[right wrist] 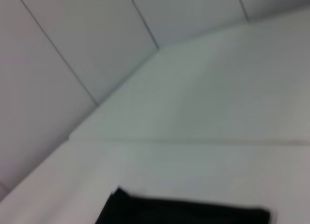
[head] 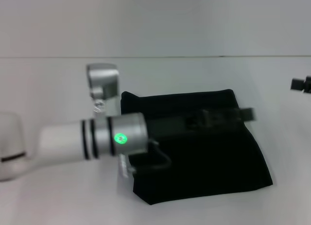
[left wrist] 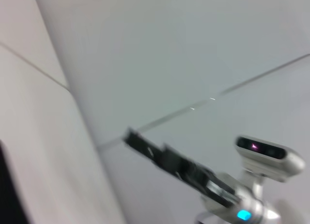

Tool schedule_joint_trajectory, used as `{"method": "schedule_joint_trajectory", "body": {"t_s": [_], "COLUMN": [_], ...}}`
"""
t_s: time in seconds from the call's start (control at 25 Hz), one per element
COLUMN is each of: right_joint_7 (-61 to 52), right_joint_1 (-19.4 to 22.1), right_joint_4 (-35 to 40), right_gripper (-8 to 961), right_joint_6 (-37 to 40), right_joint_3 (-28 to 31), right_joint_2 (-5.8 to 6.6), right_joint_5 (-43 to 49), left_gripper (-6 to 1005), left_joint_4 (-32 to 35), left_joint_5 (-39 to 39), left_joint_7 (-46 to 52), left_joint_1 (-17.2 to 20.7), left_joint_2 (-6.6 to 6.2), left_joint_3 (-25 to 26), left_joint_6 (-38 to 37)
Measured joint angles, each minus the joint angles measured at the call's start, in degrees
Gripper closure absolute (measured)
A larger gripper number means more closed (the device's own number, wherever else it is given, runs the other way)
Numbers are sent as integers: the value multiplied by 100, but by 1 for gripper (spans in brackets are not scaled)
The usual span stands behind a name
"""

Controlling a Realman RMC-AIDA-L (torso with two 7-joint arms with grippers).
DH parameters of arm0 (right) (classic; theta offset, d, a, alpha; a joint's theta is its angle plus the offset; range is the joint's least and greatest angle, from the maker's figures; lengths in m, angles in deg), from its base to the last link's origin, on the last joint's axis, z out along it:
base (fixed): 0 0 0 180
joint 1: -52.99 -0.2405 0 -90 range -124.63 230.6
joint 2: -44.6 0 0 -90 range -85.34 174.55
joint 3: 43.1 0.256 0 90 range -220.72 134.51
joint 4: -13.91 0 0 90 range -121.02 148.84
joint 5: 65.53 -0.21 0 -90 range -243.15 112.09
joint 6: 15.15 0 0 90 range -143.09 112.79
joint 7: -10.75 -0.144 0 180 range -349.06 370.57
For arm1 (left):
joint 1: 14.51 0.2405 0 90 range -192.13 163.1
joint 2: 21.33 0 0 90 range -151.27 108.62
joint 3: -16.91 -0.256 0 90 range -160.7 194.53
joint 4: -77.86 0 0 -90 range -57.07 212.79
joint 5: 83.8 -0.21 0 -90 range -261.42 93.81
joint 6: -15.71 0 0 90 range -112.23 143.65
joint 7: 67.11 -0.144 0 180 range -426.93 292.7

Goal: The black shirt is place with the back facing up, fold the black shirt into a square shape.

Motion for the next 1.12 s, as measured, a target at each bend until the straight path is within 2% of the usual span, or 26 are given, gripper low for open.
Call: {"method": "schedule_joint_trajectory", "body": {"t_s": [0.16,0.32,0.44,0.6,0.96,1.12], "right_joint_7": [-587,-904,-1079,-1266,-1504,-1597], "right_joint_1": [-240,-481,-616,-780,-1201,-1237], "right_joint_4": [-152,-541,-850,-1213,-1767,-1817], "right_gripper": [109,116,122,129,146,154], "right_joint_6": [-61,-239,-467,-857,-1627,-1804], "right_joint_3": [-304,-504,-661,-874,-1195,-1312], "right_joint_2": [35,39,20,-39,-247,-298], "right_joint_5": [509,804,897,907,911,911], "left_gripper": [421,235,47,48,49,53], "left_joint_4": [885,1487,1719,2025,2402,2647], "left_joint_5": [-71,-28,-26,-37,-98,-139], "left_joint_7": [-5,-328,-821,-1532,-2691,-2960], "left_joint_1": [208,468,661,896,1192,1280], "left_joint_2": [-73,-261,-415,-487,-450,-439], "left_joint_3": [-175,-461,-634,-767,-912,-1386], "left_joint_6": [-14,-236,-494,-747,-1217,-1250]}}
